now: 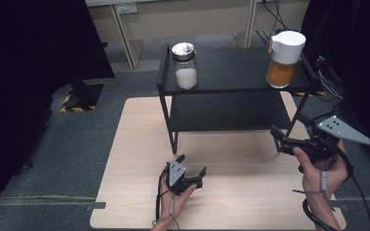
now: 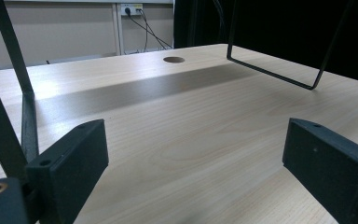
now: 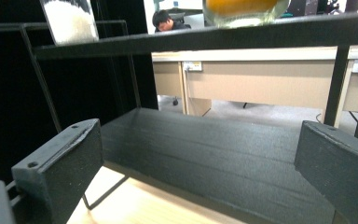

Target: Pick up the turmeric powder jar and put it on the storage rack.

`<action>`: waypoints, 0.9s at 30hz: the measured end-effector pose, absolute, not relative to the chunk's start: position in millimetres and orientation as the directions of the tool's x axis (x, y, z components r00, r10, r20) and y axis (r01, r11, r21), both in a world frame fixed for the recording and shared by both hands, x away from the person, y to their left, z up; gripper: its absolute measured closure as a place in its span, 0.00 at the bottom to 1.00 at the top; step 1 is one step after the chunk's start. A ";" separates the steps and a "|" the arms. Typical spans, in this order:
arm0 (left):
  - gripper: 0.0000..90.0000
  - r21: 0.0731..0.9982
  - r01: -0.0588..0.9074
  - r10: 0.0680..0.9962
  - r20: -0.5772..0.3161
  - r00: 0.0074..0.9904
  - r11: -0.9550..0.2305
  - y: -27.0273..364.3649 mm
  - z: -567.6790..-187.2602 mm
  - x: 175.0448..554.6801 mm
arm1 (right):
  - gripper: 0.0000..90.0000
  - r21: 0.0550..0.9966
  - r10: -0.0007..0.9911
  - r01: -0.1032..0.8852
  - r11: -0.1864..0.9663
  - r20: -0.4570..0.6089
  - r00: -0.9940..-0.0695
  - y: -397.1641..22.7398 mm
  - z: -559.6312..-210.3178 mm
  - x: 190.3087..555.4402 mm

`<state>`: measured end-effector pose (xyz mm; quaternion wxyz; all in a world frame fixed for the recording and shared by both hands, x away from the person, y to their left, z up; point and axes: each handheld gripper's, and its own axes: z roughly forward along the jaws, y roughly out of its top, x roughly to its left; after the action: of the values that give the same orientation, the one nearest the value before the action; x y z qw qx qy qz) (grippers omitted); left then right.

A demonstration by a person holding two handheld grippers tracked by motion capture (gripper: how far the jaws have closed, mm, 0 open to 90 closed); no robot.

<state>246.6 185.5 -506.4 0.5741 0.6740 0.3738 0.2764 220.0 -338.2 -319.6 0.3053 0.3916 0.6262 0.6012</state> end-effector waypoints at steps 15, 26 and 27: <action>0.07 0.981 0.185 0.822 -0.056 0.567 -0.061 185.3 -506.7 246.2 | 0.02 0.988 0.857 0.150 -0.029 0.102 -0.506 -339.8 -342.2 212.9; 0.07 0.981 0.184 0.822 -0.057 0.567 -0.059 185.4 -506.9 246.1 | 0.02 0.984 0.857 0.180 0.002 0.091 -0.506 -336.6 -364.3 204.3; 0.07 0.981 0.184 0.822 -0.059 0.566 -0.057 185.3 -507.1 246.1 | 0.02 0.982 0.857 0.187 0.003 0.094 -0.506 -336.7 -366.4 204.1</action>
<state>246.1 185.3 -507.1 0.5758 0.6721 0.3743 0.2769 204.1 -336.7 -366.4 0.2896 0.4039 0.6463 0.5791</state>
